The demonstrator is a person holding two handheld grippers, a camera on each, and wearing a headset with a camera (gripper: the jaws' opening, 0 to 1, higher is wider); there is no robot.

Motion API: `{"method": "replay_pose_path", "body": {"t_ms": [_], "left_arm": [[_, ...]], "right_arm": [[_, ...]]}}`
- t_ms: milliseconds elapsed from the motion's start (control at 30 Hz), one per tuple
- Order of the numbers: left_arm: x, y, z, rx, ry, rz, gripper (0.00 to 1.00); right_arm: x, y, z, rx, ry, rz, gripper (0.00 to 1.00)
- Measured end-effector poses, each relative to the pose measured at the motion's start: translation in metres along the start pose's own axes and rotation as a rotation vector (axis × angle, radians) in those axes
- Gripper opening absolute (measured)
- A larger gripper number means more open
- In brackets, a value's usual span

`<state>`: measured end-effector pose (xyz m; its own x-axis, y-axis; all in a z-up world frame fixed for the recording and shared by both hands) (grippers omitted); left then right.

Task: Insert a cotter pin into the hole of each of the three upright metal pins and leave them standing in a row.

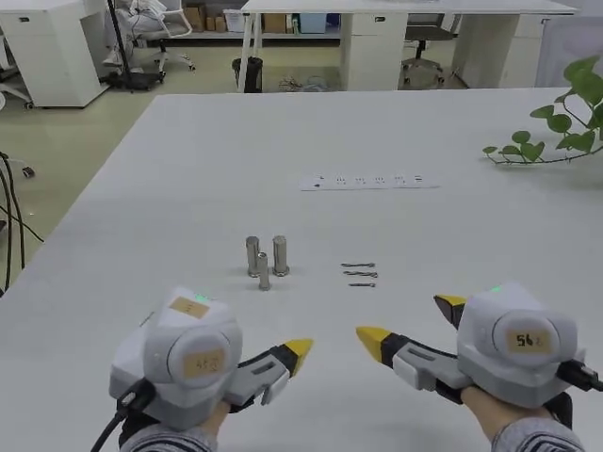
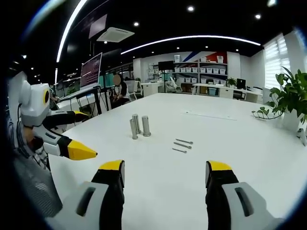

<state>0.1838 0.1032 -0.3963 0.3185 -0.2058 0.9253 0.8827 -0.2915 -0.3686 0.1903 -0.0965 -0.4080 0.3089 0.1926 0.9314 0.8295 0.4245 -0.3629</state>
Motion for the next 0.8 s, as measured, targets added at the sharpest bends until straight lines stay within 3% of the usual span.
{"method": "replay_pose_path", "body": {"t_ms": [133,600,800], "left_arm": [[0.0004,0.0004,-0.0042,-0.021,-0.014,0.001,0.99],[0.0029,0.0003,-0.0047,-0.021,-0.003,-0.009,0.99],[0.0027,0.0003,-0.0062,-0.035,-0.015,-0.006,0.99]], "right_arm": [[0.0006,0.0001,0.0012,0.009,0.011,-0.004,0.66],[0.0003,0.0002,0.0036,0.019,0.012,-0.005,0.65],[0.0005,0.0001,0.0066,0.023,-0.024,0.003,0.64]]}}
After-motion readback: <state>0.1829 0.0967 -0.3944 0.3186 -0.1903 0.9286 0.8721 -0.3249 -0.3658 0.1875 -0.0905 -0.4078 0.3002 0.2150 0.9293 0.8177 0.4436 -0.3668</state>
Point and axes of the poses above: the centre of the closed fingertips' face, and the gripper's own axes: y roughly forward along the fingers, z roughly to its left, x roughly out of its top, the point moved 4 cm from there along -y, roughly backward along the fingers, and after that the axes turned 3 degrees about -y, right-handed, at the moved point
